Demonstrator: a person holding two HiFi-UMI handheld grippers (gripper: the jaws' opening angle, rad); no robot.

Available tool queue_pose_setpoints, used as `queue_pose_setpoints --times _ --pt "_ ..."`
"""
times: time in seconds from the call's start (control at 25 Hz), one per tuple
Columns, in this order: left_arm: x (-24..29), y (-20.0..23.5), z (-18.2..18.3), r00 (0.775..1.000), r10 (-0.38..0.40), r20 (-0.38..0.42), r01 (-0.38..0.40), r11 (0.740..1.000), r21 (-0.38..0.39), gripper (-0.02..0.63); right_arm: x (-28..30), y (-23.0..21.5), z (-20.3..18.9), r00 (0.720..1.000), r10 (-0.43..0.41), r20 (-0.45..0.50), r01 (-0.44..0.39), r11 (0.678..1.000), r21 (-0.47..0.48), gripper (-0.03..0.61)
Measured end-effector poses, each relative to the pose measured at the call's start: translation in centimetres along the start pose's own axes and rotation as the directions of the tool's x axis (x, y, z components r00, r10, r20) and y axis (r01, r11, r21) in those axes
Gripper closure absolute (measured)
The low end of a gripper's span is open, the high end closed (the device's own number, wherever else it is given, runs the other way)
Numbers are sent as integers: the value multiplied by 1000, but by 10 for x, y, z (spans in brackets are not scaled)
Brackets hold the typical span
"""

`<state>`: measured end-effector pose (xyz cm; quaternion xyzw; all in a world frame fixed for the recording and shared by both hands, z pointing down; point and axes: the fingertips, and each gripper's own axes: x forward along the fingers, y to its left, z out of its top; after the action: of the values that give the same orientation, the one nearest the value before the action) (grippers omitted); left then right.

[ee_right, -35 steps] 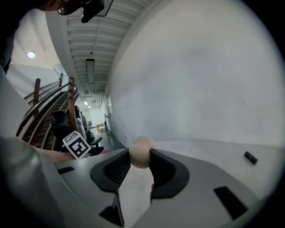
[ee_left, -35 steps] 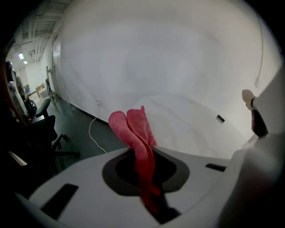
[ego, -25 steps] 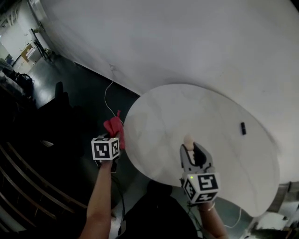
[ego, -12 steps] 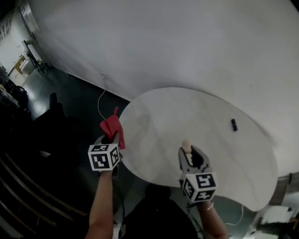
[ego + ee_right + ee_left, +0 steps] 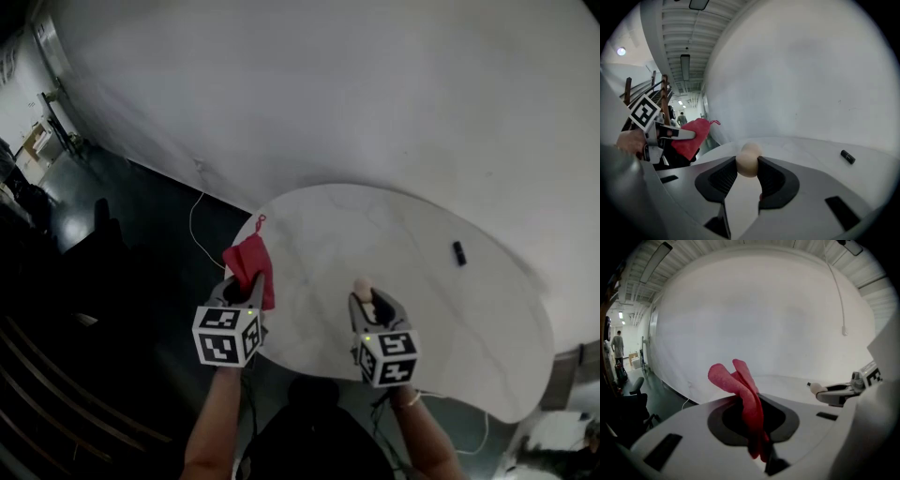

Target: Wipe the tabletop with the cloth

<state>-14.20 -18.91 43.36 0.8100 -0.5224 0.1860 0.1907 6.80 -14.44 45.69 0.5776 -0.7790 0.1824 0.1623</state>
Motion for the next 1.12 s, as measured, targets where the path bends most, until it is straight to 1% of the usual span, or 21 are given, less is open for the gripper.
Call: queue_pose_setpoints --times 0.12,0.28,0.52,0.64,0.92,1.04,1.12 --pt "-4 -13 2 1000 -27 10 26 999 20 572 19 -7 -13 998 -21 -54 19 999 -37 451" --pt "-8 -23 2 999 -33 19 33 999 37 572 41 -14 -28 993 -35 -117 26 997 -77 449" --pt "-16 -26 -7 999 -37 16 37 999 26 572 59 -7 -44 974 -61 -219 41 995 -95 449" --pt "-16 -31 -12 998 -57 6 57 998 15 572 65 -8 -56 961 -74 -268 45 993 -113 449" --pt "-17 -33 -16 998 -68 -9 68 998 14 572 75 -7 -78 936 -85 -343 37 989 -143 449" --pt "-16 -32 -14 998 -70 0 70 997 9 572 76 -12 -86 922 -109 -371 50 985 -165 446" --pt "-15 -31 -14 998 -68 4 68 998 2 572 76 -14 -89 920 -116 -374 58 985 -164 443"
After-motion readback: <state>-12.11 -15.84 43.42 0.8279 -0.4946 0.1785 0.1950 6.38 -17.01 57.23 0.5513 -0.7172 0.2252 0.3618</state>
